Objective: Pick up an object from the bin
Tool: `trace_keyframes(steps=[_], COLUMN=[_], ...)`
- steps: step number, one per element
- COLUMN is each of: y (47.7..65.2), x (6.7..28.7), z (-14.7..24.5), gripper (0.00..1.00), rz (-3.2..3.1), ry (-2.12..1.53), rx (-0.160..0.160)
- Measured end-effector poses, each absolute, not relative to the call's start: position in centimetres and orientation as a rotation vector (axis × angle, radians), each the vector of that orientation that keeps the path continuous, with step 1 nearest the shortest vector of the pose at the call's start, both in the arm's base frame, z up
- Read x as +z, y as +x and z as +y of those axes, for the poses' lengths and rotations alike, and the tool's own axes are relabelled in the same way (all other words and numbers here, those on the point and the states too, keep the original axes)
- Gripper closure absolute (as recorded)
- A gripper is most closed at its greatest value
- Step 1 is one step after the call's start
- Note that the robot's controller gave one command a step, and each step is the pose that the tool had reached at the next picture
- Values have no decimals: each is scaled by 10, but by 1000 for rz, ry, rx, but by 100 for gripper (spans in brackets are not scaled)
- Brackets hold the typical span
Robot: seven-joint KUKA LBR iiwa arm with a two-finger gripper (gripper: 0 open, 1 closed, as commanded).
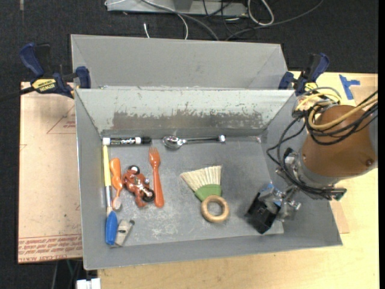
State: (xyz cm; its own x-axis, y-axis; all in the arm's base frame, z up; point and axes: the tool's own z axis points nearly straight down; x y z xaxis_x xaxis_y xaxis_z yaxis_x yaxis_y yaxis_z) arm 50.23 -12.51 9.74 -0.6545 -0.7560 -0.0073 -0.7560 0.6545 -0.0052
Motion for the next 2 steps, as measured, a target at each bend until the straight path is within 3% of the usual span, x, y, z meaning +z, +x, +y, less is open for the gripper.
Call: trace_keyframes(steps=[1, 2], y=[503, 505], x=[137, 162], z=[-125, -125], gripper=[100, 100], rz=[2847, 2844], ry=[-1298, -1292], rx=[-5, -10])
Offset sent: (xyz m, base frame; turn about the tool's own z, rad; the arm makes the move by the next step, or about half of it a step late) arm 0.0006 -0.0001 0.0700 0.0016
